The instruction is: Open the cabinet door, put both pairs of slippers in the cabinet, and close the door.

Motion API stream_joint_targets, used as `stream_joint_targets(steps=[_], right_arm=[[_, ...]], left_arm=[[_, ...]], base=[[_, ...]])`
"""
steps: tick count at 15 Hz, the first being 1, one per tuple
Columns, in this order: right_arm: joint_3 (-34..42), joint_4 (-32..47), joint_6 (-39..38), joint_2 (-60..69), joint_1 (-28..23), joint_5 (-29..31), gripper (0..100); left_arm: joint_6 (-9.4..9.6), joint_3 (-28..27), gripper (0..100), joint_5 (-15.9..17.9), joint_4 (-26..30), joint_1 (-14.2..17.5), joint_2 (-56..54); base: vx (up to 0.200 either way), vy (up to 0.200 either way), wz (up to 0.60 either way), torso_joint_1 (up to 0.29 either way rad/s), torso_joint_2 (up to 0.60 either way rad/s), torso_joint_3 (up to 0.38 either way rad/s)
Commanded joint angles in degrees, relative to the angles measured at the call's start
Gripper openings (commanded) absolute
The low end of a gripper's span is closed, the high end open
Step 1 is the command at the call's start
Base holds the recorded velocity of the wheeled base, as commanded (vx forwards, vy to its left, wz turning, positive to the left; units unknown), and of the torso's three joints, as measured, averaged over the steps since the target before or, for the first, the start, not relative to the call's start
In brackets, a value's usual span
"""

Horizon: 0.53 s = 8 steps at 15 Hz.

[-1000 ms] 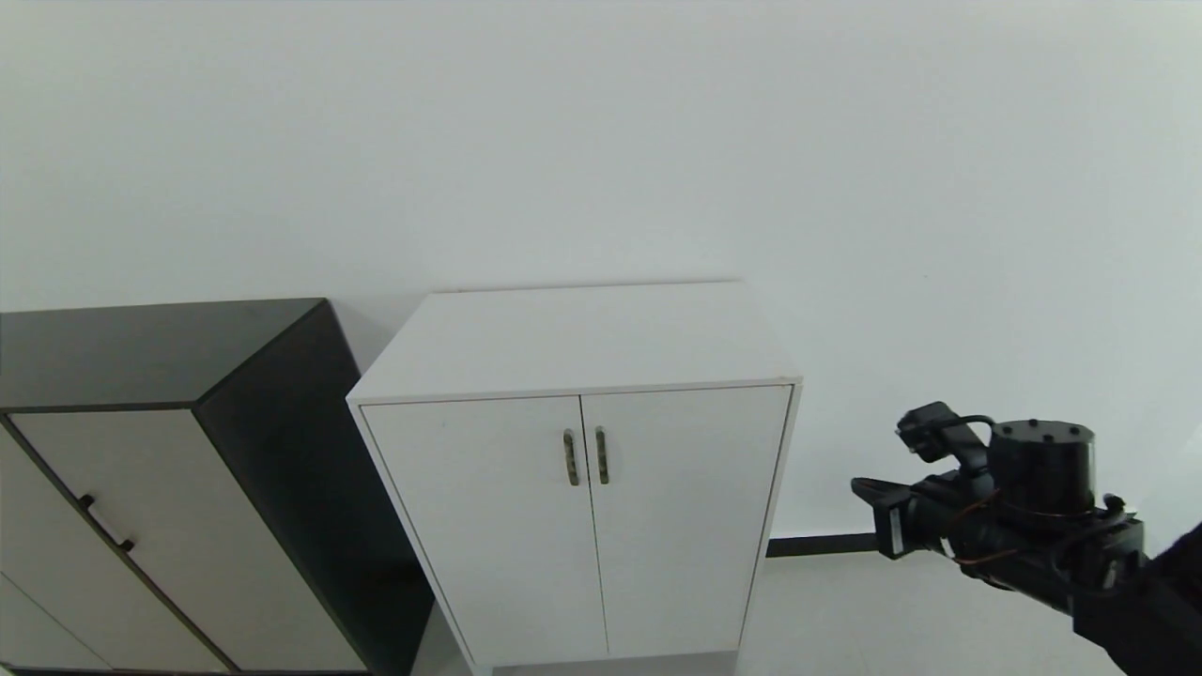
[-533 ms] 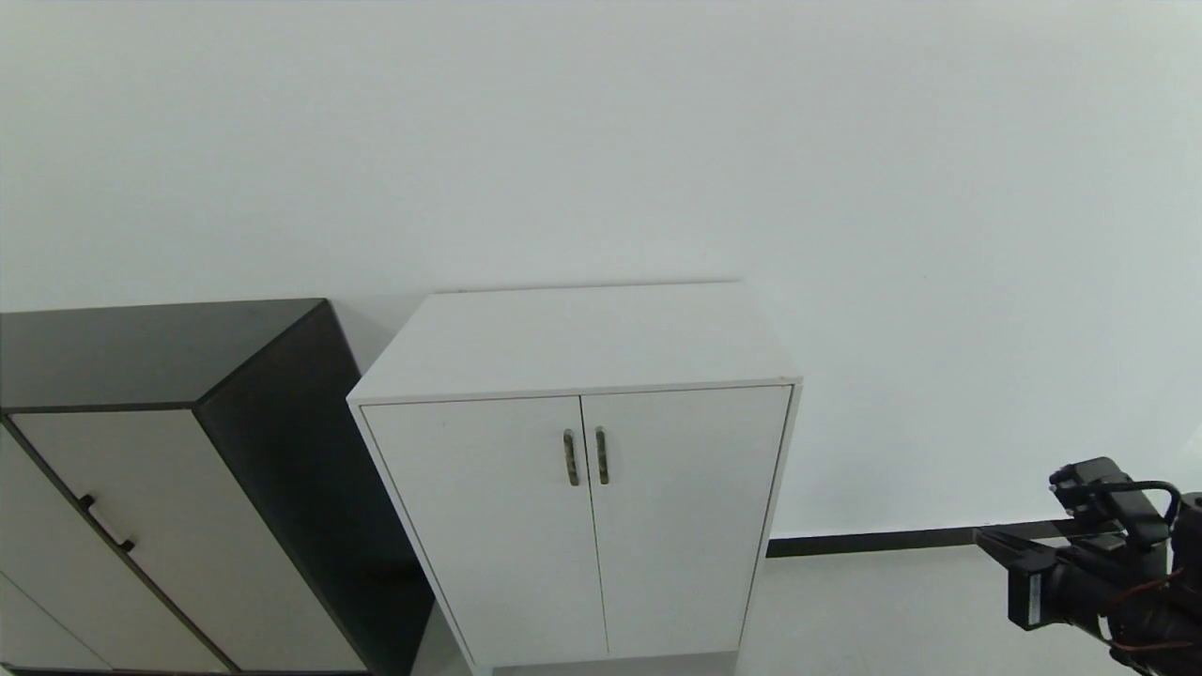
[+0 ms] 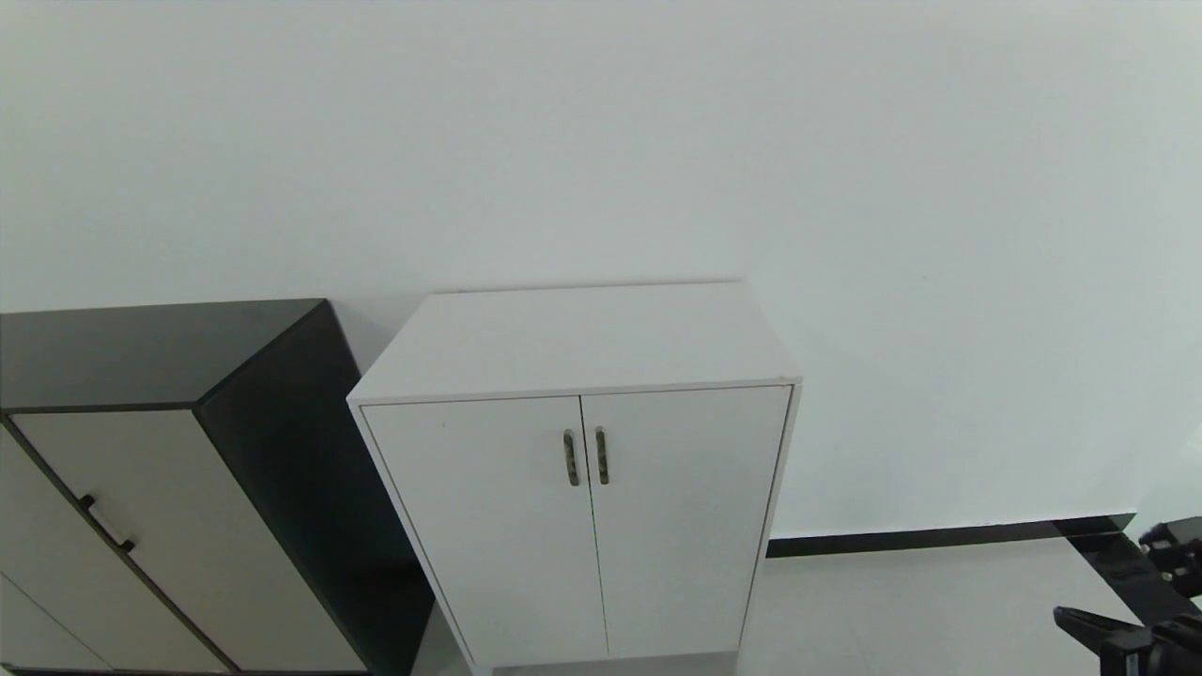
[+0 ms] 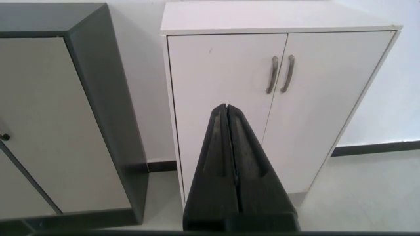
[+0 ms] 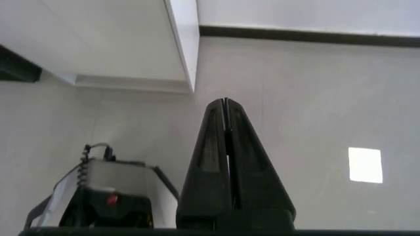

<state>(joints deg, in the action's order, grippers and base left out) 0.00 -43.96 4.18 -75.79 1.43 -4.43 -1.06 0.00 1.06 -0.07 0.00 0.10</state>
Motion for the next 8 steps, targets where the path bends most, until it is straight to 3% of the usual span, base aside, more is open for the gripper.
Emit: stream_joint_targets(steps=[1, 4, 8], right_arm=[[0.0, 15.0, 0.0, 18.6, -0.3, -0.1, 0], [0.0, 32.4, 0.0, 34.0, -0.2, -0.2, 0], [0.0, 40.6, 0.3, 47.3, 0.1, -0.1, 0]], left_arm=[[-0.08, 0.0, 0, 0.0, 0.0, 0.0, 0.0], [-0.08, 0.0, 0, 0.0, 0.0, 0.0, 0.0], [-0.08, 0.0, 0, 0.0, 0.0, 0.0, 0.0]], base=[[0.000, 0.000, 0.00, 0.000, 0.00, 0.000], [0.000, 0.000, 0.00, 0.000, 0.00, 0.000], [0.000, 0.000, 0.00, 0.000, 0.00, 0.000]])
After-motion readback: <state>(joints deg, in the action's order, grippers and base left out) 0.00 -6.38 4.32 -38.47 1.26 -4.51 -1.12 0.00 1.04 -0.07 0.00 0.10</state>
